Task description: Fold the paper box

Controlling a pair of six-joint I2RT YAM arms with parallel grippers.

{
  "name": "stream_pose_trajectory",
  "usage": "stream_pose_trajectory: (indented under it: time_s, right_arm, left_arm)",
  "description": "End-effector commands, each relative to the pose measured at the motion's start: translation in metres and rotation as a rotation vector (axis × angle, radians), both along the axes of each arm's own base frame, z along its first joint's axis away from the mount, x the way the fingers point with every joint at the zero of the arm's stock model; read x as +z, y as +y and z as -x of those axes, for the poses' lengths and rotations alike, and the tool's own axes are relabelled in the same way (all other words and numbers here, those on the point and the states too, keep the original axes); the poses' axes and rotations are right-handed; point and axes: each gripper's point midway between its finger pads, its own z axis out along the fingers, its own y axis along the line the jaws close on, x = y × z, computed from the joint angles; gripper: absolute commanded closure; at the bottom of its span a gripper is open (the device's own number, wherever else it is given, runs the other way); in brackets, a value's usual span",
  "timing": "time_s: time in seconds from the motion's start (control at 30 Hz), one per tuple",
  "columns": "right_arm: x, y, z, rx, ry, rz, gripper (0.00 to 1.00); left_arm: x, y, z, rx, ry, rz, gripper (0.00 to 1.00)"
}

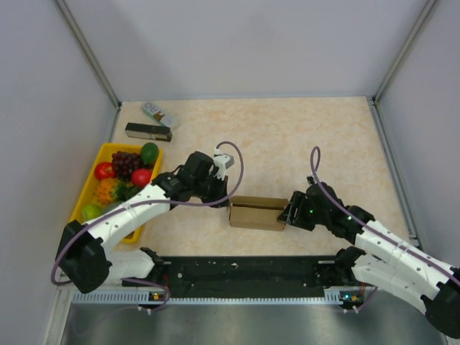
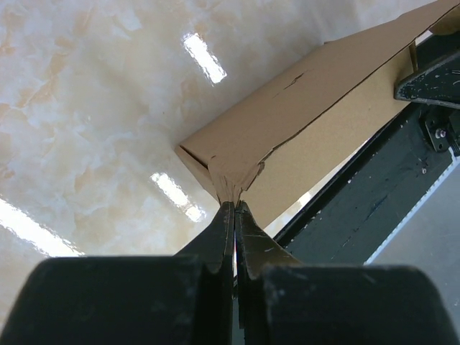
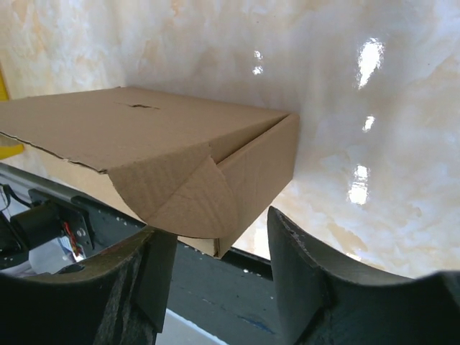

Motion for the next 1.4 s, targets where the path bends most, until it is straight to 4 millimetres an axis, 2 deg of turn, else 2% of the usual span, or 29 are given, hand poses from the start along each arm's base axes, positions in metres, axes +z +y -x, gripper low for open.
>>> stream_pose_trajectory:
  time_s: [0.0,0.43,0.73,1.13,1.37]
  right_arm:
    - [-0.001,0.002,-0.005,-0.026,-0.020,-0.009,0.50]
    - [-0.012,0.001,-0.006,-0.039,-0.033,-0.022,0.59]
    - [-0.013,0.002,-0.008,-0.024,-0.036,-0.005,0.59]
    - [-0.013,0.001,-0.008,-0.023,-0.037,-0.001,0.59]
    - [-0.010,0.002,-0.008,-0.023,-0.045,-0.009,0.59]
  left_arm:
    - [0.011,-0.008,0.007,-0.007,-0.004,0.060,1.00]
    - [0.007,-0.010,0.017,0.082,0.070,0.124,1.00]
    - [0.026,-0.017,0.012,0.161,0.102,0.182,1.00]
    - [0.007,-0.005,0.016,0.219,0.113,0.121,1.00]
    - [0.006,-0.002,0.017,0.239,0.064,0.129,1.00]
